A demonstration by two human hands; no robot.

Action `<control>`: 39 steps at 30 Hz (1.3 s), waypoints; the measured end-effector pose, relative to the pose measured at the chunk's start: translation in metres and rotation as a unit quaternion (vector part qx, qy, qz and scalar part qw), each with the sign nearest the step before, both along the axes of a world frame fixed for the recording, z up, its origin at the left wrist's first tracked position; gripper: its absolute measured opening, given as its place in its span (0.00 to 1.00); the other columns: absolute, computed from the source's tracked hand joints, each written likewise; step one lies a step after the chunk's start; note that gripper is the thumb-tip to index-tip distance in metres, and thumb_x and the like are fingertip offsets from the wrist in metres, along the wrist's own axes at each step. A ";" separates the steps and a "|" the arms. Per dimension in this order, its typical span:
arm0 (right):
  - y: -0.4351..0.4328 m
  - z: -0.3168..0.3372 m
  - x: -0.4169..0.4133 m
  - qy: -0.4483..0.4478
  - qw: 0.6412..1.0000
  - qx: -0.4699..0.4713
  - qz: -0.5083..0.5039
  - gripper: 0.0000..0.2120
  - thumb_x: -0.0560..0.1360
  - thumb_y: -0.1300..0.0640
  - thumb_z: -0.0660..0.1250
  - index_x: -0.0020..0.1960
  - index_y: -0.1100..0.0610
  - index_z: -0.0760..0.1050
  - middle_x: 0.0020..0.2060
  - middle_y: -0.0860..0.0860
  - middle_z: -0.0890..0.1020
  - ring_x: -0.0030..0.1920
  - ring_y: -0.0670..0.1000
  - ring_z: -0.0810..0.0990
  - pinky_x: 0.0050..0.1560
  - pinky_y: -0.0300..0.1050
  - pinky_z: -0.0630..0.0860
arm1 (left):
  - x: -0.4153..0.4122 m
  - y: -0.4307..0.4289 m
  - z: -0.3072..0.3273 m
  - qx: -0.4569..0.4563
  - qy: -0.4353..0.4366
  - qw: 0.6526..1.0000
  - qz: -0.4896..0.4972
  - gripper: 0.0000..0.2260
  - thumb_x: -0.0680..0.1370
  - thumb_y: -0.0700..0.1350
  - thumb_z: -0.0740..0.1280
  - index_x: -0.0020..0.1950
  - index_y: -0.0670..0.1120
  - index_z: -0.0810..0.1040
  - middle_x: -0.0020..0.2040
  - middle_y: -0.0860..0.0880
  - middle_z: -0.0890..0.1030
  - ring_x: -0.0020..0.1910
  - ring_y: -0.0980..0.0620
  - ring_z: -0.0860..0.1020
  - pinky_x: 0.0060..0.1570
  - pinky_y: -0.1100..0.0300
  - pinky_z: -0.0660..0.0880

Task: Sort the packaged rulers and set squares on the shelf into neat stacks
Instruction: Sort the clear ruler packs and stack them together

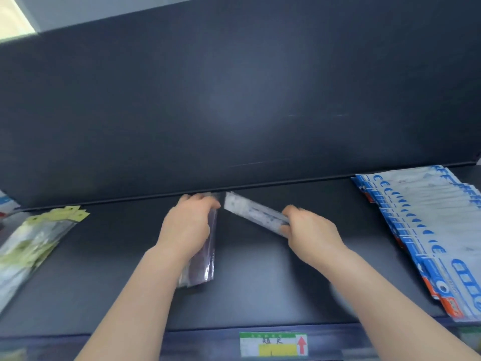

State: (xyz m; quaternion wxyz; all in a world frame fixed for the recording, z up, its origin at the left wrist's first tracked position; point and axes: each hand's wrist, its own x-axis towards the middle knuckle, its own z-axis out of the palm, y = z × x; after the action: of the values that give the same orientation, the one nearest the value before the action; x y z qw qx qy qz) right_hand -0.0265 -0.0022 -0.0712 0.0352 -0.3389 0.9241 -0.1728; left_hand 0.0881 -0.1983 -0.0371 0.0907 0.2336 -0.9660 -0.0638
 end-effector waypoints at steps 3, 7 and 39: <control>-0.019 0.002 0.008 -0.057 0.998 0.022 0.029 0.09 0.79 0.54 0.59 0.58 0.50 0.70 0.50 0.50 0.79 0.46 0.55 0.75 0.41 0.46 0.68 | 0.013 -0.011 0.004 0.023 -0.023 0.999 -0.011 0.28 0.70 0.30 0.59 0.64 0.53 0.77 0.62 0.54 0.76 0.62 0.49 0.69 0.55 0.53 0.72; -0.033 0.002 0.009 0.116 0.983 0.139 0.018 0.22 0.74 0.59 0.61 0.68 0.50 0.66 0.58 0.50 0.76 0.59 0.55 0.71 0.48 0.48 0.63 | 0.020 -0.021 -0.002 0.010 -0.037 0.998 -0.046 0.26 0.72 0.31 0.60 0.65 0.53 0.75 0.65 0.53 0.75 0.65 0.49 0.68 0.56 0.53 0.72; -0.137 0.020 0.132 -0.028 0.996 0.082 0.022 0.29 0.66 0.38 0.71 0.65 0.45 0.70 0.55 0.46 0.73 0.58 0.51 0.71 0.52 0.47 0.69 | 0.052 -0.119 0.006 0.017 -0.239 0.938 -0.251 0.28 0.62 0.57 0.77 0.58 0.54 0.72 0.51 0.55 0.72 0.54 0.52 0.68 0.47 0.54 0.65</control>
State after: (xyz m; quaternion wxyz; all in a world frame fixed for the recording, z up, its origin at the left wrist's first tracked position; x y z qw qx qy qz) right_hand 0.1052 -0.1391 -0.0512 0.0924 -0.3505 0.9261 -0.1047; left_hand 0.1403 -0.3176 -0.0313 -0.1657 -0.0061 -0.9852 -0.0430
